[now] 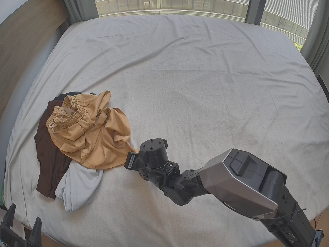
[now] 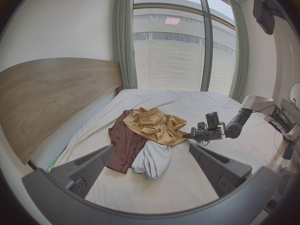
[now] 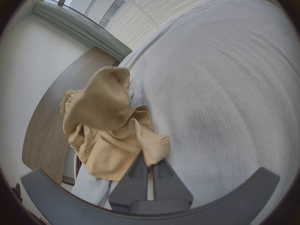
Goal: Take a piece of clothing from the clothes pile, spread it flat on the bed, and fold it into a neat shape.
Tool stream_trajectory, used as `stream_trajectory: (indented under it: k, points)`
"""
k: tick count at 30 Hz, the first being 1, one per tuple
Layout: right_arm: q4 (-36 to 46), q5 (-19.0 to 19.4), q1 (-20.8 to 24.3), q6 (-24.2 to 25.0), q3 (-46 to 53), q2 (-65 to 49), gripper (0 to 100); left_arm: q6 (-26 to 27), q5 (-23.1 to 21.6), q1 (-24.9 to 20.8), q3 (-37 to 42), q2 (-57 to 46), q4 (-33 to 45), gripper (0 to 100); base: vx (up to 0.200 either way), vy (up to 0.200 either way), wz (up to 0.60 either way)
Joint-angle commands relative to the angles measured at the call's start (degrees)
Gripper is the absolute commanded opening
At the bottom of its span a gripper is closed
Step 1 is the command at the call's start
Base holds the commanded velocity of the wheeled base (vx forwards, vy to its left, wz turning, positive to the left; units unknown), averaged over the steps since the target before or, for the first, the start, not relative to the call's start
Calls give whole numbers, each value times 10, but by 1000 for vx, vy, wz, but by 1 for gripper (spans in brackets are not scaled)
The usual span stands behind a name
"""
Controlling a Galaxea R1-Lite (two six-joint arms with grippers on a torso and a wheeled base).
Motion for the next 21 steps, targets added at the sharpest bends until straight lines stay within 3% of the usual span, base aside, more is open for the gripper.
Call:
stream_trajectory:
  k: [1, 21]
  points:
    - [0, -2, 0, -5, 36, -26, 0, 0, 0, 0, 10, -9, 0, 100, 0, 0, 0]
    - [-5, -13, -20, -21, 202, -127, 0, 0, 0, 0, 10, -9, 0, 100, 0, 0, 0]
